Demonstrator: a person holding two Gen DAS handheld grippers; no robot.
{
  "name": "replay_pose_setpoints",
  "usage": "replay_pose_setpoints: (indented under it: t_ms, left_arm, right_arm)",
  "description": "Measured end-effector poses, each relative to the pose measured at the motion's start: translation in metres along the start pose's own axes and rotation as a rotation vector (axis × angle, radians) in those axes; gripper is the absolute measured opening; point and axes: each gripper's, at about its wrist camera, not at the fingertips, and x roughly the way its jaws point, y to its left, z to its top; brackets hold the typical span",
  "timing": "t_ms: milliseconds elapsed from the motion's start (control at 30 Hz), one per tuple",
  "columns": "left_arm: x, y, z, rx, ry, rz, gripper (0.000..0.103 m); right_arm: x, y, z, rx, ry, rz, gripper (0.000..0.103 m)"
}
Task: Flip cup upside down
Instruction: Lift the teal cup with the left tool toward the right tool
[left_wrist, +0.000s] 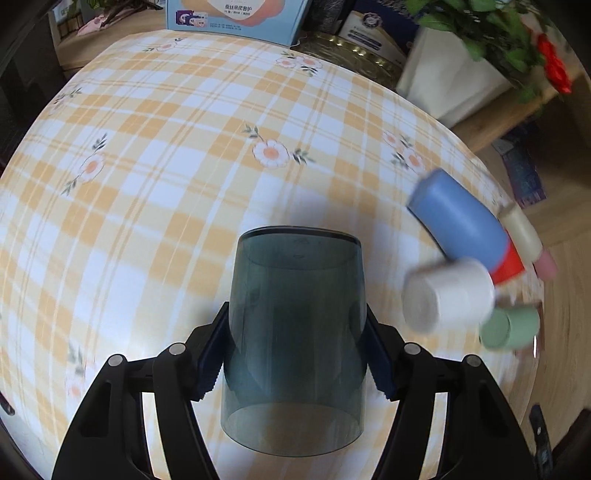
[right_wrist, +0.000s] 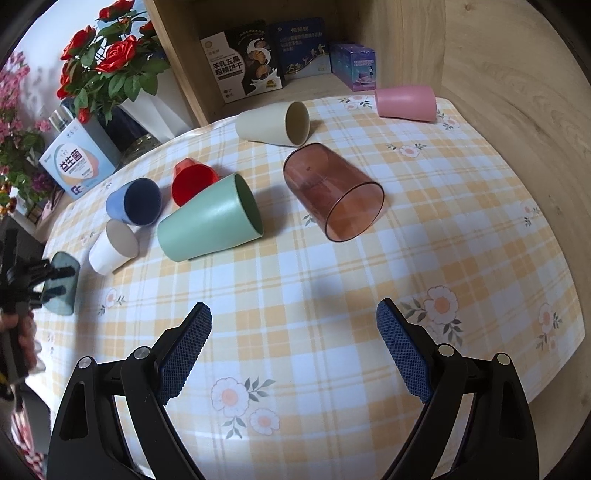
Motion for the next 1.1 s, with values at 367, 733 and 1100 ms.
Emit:
replay_pose_setpoints:
  t_ms: [367, 733, 1100]
  left_arm:
    - [-0.02, -0.074, -0.102, 0.134, 0.053, -0.107, 0.064]
    - [0.011, -0.161, -0.149, 0.298, 0.132, -0.151, 0.064]
    - [0.019, -0.182, -0.161, 0.277, 0.08, -0.076, 0.064]
  right_arm:
    - [0.004, -0.014, -0.006, 0.053, 0.029, 0.044, 0.088]
    - [-0.014, -0.039, -0.013, 0.073, -0.015, 0.141, 0.088]
    - [-0.002, -0.04, -0.019, -0.026, 0.044, -0.01, 0.088]
